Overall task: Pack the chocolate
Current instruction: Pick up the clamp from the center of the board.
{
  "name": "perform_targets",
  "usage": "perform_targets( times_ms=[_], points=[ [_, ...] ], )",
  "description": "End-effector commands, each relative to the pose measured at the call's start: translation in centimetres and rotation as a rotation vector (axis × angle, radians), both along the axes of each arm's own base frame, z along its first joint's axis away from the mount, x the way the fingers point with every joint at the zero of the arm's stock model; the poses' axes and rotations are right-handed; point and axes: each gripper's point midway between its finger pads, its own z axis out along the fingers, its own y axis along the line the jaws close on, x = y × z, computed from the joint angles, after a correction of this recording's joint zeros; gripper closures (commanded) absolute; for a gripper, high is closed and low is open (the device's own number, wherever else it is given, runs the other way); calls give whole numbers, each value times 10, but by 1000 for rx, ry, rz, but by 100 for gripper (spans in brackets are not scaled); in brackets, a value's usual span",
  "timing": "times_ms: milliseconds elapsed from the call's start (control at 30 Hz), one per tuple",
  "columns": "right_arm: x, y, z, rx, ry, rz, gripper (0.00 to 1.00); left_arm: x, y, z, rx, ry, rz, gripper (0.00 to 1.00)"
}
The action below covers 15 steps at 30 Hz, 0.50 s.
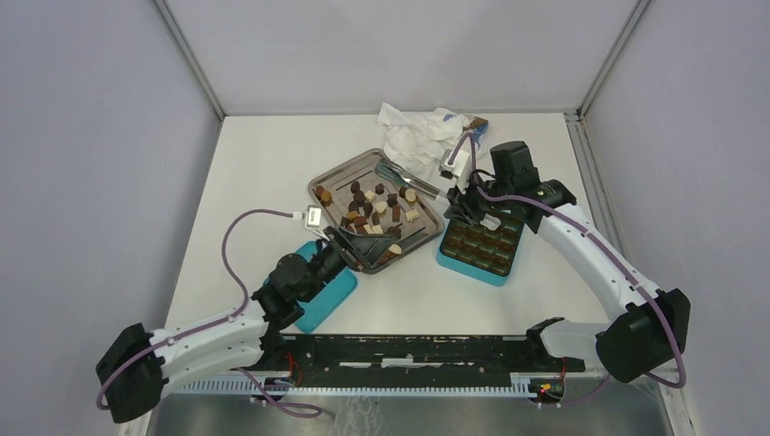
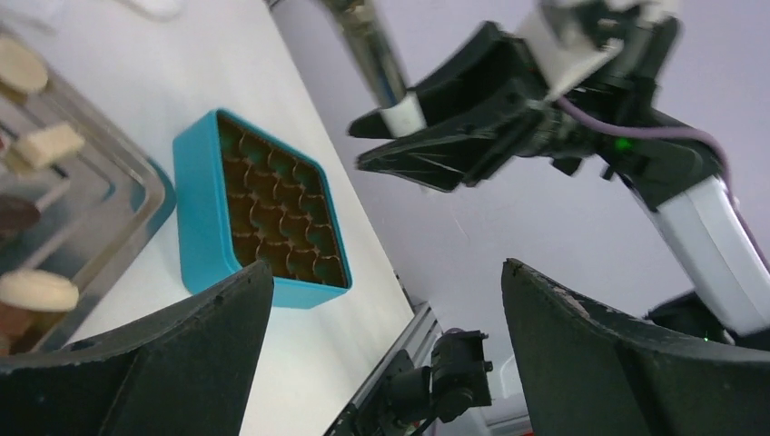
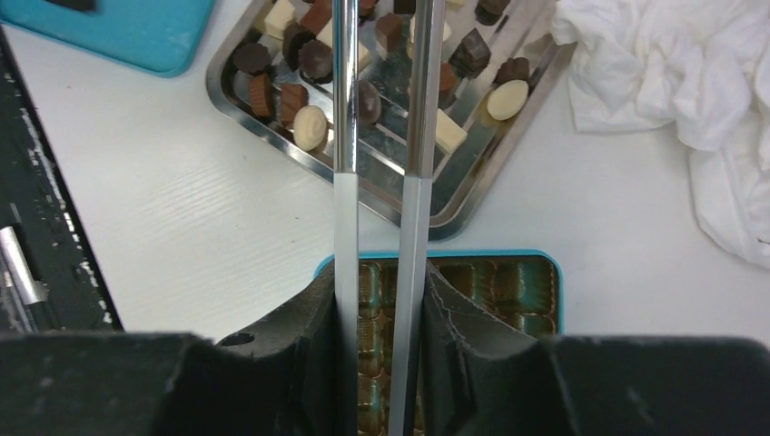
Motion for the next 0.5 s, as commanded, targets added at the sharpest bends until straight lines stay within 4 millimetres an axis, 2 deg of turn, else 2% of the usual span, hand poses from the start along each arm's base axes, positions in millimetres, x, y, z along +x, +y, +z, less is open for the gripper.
perform_targets(
  times_ms=[0,133,233,367,467],
  points=[
    [-9,19,28,118,3,55,64,16,1,39,-378,116,29,1],
    [-24,28,33,199,46,91,64,39,-22,45,-264,140,74,3],
    [-29,26,33,243,57,92,64,52,-28,59,-205,126,132,6],
    [-31,24,31,284,68,81,64,65,-31,61,-180,174,206,11],
    [-31,24,30,297,68,79,64,76,-41,51,-136,268,242,14]
  ],
)
